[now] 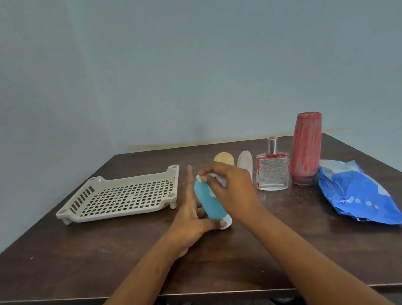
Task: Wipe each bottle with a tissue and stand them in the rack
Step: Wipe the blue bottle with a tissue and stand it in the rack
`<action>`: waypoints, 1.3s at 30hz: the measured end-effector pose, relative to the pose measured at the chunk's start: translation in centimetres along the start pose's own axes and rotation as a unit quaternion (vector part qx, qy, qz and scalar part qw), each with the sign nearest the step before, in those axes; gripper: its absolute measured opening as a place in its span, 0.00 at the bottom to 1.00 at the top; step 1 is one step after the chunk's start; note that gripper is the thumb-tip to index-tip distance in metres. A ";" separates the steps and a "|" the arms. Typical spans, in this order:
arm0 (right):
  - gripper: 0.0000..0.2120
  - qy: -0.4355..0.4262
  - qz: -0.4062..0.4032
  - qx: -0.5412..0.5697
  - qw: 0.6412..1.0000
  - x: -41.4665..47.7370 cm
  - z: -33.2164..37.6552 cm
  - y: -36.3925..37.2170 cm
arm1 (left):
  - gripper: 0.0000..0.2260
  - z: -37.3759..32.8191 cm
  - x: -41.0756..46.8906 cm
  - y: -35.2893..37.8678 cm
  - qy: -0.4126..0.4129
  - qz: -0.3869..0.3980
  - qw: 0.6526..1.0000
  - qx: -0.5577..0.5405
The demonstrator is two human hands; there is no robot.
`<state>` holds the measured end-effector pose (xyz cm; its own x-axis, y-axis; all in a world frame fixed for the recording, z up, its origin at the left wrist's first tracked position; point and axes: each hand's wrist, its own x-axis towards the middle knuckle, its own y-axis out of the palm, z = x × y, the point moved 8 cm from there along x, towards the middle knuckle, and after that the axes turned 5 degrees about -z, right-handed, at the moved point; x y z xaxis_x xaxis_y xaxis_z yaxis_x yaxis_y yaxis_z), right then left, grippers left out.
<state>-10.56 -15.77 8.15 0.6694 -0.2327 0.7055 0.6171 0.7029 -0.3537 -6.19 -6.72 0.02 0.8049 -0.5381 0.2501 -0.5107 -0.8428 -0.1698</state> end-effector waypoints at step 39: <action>0.08 -0.058 0.008 -0.049 0.997 -2.5 0.1 0.6 | 0.49 -0.3 -0.3 0.5 0.005 0.017 1.000 0.007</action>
<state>-11.94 -14.70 6.24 0.6306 -0.1383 0.7637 0.6482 0.6350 -0.4203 -6.76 -6.96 0.19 0.7844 -0.5658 0.2541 -0.5324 -0.8244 -0.1920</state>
